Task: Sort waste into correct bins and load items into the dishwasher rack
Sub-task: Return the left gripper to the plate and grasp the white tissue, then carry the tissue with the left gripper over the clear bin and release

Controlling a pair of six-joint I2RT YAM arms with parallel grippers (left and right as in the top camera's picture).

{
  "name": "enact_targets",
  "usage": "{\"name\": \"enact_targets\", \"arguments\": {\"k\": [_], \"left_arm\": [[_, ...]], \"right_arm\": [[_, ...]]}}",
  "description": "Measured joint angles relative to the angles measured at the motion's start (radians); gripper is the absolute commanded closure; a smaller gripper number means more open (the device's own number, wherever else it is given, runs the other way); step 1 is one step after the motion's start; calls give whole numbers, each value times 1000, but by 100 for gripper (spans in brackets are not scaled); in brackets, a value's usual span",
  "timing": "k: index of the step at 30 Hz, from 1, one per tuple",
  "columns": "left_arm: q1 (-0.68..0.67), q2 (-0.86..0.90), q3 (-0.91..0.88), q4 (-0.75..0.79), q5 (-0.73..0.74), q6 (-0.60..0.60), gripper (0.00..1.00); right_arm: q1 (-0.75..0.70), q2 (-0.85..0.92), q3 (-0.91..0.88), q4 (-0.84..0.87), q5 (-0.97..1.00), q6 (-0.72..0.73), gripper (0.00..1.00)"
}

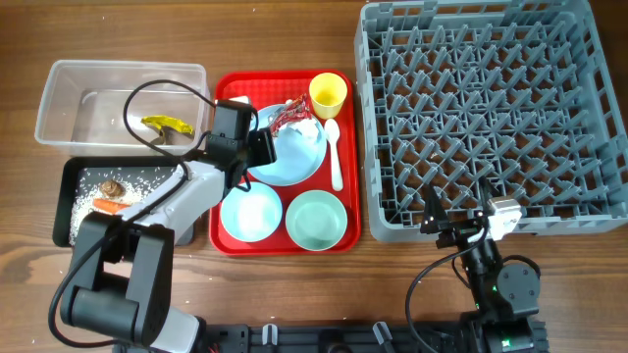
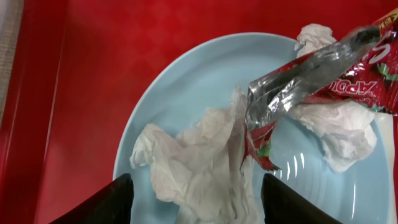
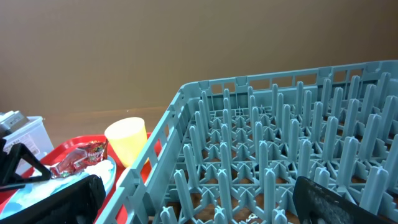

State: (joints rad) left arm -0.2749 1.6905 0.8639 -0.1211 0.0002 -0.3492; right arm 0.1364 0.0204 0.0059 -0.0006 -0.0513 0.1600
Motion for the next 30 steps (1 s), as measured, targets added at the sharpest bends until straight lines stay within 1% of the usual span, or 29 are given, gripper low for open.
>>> {"name": "enact_targets", "arguments": {"k": [2, 4, 5, 9, 10, 12, 13, 14, 15, 20, 30], "left_arm": [[0, 11, 0, 19, -3, 0, 40], [0, 29, 0, 33, -3, 0, 46], [0, 38, 0, 36, -3, -2, 51], [0, 60, 0, 37, -3, -3, 74], [0, 60, 0, 40, -4, -3, 78], [0, 60, 0, 43, -3, 0, 80], [0, 60, 0, 43, -3, 1, 83], [0, 60, 0, 44, -3, 0, 91], [0, 60, 0, 43, -3, 1, 95], [0, 50, 0, 32, -3, 0, 96], [0, -171, 0, -66, -3, 0, 95]], "right_arm": [[0, 0, 0, 0, 0, 0, 0], [0, 0, 0, 0, 0, 0, 0], [0, 0, 0, 0, 0, 0, 0], [0, 0, 0, 0, 0, 0, 0], [0, 0, 0, 0, 0, 0, 0], [0, 0, 0, 0, 0, 0, 1], [0, 0, 0, 0, 0, 0, 0], [0, 0, 0, 0, 0, 0, 0], [0, 0, 0, 0, 0, 0, 0], [0, 0, 0, 0, 0, 0, 0], [0, 0, 0, 0, 0, 0, 0]]}}
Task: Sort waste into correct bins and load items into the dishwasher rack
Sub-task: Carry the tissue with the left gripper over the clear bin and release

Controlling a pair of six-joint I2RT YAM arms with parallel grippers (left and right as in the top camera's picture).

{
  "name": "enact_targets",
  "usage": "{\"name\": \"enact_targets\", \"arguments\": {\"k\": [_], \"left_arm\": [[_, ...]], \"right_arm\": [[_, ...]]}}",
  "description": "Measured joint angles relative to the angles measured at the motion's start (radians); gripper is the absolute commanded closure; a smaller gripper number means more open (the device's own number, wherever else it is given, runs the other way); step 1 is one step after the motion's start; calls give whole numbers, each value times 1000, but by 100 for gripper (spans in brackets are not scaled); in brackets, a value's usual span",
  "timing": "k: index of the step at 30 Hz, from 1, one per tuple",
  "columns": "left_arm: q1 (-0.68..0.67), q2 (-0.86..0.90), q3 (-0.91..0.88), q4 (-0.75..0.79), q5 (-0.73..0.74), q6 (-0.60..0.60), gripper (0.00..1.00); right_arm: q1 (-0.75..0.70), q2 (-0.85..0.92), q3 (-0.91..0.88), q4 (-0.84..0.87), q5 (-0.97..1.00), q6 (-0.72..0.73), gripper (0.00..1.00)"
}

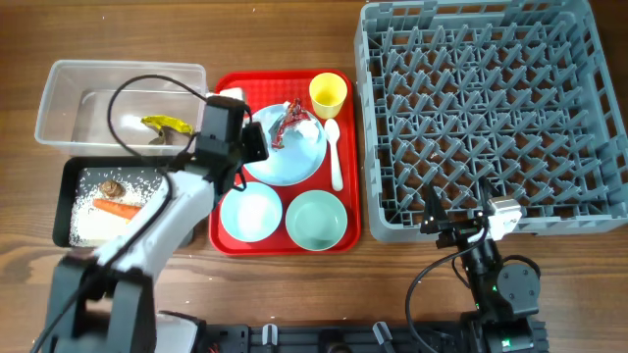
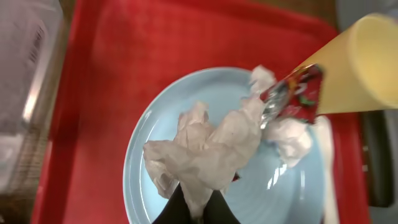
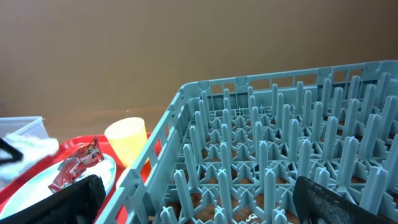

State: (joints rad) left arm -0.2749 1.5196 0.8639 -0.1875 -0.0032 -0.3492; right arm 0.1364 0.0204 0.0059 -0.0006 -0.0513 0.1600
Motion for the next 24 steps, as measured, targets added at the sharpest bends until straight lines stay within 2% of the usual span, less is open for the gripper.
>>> {"name": "enact_targets", "arguments": {"k": [3, 11, 16, 24], "left_arm": [[0, -71, 0, 0, -6, 0, 93], [36, -198, 0, 75, -160, 0, 91], [148, -196, 0, 143, -209, 0, 91], [353, -172, 0, 156, -227, 0, 89]], "right_arm": [[0, 0, 0, 0, 0, 0, 0], [0, 0, 0, 0, 0, 0, 0], [0, 0, 0, 0, 0, 0, 0], [0, 0, 0, 0, 0, 0, 0]]}}
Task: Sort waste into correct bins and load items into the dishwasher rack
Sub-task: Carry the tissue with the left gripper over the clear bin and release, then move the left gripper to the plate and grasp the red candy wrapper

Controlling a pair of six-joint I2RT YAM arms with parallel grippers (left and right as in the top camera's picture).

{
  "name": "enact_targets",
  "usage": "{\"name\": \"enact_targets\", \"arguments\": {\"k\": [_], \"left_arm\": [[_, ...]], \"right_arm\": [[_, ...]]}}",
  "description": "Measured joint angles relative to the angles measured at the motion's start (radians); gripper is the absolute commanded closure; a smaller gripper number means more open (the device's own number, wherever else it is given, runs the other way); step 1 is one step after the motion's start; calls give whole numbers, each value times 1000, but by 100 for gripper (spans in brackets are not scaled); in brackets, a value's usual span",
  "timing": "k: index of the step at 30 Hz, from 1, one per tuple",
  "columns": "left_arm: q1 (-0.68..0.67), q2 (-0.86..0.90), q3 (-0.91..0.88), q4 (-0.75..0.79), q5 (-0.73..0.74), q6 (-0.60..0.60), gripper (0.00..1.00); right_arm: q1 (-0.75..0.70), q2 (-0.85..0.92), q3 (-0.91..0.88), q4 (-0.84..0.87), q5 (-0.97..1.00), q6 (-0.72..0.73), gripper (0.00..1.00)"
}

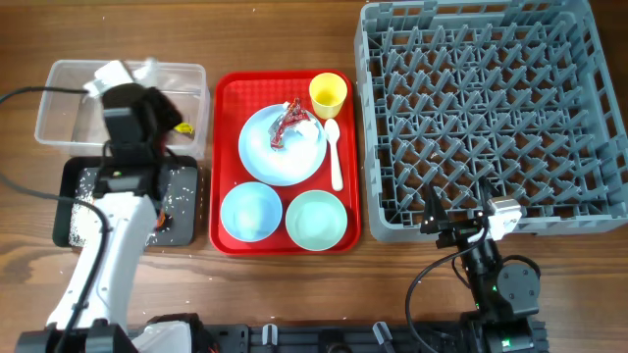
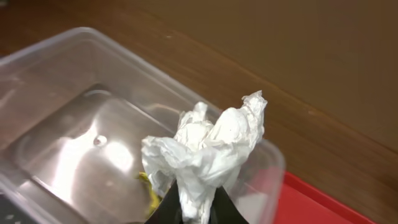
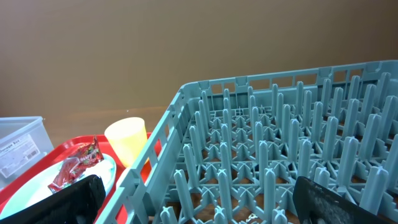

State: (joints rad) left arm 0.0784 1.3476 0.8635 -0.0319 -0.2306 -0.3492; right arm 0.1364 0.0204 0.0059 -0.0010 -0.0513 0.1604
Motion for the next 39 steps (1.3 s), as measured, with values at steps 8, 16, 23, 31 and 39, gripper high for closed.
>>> {"name": "enact_targets", "arguments": {"k": [8, 16, 23, 31, 39], "left_arm": [[161, 143, 0, 87, -5, 0, 81], [208, 252, 0, 167, -5, -3, 74], [213, 308, 0, 222, -5, -3, 62], [213, 308, 0, 269, -7, -2, 27], [211, 260, 0, 267, 64, -4, 30]], "right_arm": [[0, 0, 0, 0, 0, 0, 0], [0, 0, 0, 0, 0, 0, 0], [0, 0, 0, 0, 0, 0, 0], [0, 0, 0, 0, 0, 0, 0], [0, 0, 0, 0, 0, 0, 0]]}}
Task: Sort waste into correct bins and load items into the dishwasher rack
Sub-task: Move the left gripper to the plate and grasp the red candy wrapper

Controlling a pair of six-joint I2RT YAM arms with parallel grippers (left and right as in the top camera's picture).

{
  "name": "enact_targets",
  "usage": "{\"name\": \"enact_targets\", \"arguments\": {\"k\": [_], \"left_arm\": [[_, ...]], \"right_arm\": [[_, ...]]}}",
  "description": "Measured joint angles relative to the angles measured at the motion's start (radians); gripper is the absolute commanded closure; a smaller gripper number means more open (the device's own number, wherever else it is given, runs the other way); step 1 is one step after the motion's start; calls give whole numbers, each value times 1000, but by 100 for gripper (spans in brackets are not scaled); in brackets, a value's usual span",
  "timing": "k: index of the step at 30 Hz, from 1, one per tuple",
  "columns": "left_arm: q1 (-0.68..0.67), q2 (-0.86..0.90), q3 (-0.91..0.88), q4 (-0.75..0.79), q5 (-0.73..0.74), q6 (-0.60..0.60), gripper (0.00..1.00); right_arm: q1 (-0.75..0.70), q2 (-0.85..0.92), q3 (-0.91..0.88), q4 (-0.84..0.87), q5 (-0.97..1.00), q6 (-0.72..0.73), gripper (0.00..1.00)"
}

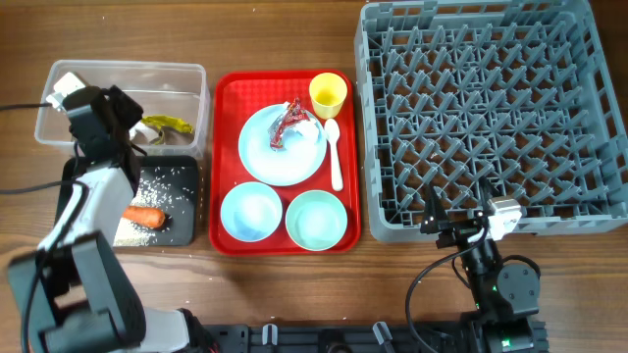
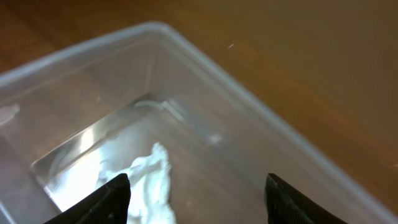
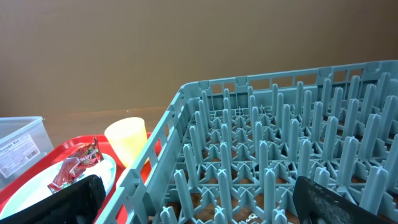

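Note:
My left gripper (image 1: 98,116) hangs open over the left end of the clear bin (image 1: 128,67). In the left wrist view a crumpled white tissue (image 2: 146,186) lies on the bin's floor beside my left gripper (image 2: 196,202), free of the fingers. On the red tray (image 1: 228,127) a light blue plate (image 1: 280,167) carries a red wrapper (image 1: 287,125) and a small white tissue piece (image 1: 310,128). A yellow cup (image 1: 328,94), white spoon (image 1: 335,155), blue bowl (image 1: 251,213) and green bowl (image 1: 316,219) also sit there. My right gripper (image 1: 461,230) rests open at the front edge of the grey rack (image 1: 549,221).
A banana peel (image 1: 167,125) lies in the clear bin. The black bin (image 1: 182,221) in front of it holds rice and a carrot (image 1: 145,214). In the right wrist view the rack (image 3: 273,155) fills the area ahead of my right gripper (image 3: 199,202).
My left gripper held the tissue above the clear bin; now it is open farther left over the bin, and the tissue lies inside. The right arm has not moved.
My left gripper stood open over the tissue on the blue plate. Then it was shut on the tissue above the plate, then held it over the clear bin. Now the tissue lies in that bin and the gripper is open.

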State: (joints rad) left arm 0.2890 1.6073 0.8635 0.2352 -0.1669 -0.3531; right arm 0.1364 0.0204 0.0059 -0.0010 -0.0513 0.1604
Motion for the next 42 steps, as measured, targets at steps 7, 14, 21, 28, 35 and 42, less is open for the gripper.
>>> {"name": "enact_targets", "arguments": {"k": [7, 14, 21, 28, 35, 42], "left_arm": [[-114, -210, 0, -9, 71, 2, 0], [-285, -352, 2, -77, 193, 0, 0], [-389, -362, 1, -353, 344, 0, 10], [-549, -269, 1, -368, 383, 124, 16], [-691, -48, 1, -327, 236, 316, 5], [-695, 91, 1, -302, 88, 368, 2]], "right_arm": [[0, 0, 0, 0, 0, 0, 0], [0, 0, 0, 0, 0, 0, 0], [0, 0, 0, 0, 0, 0, 0], [0, 0, 0, 0, 0, 0, 0], [0, 0, 0, 0, 0, 0, 0], [0, 0, 0, 0, 0, 0, 0]]}}
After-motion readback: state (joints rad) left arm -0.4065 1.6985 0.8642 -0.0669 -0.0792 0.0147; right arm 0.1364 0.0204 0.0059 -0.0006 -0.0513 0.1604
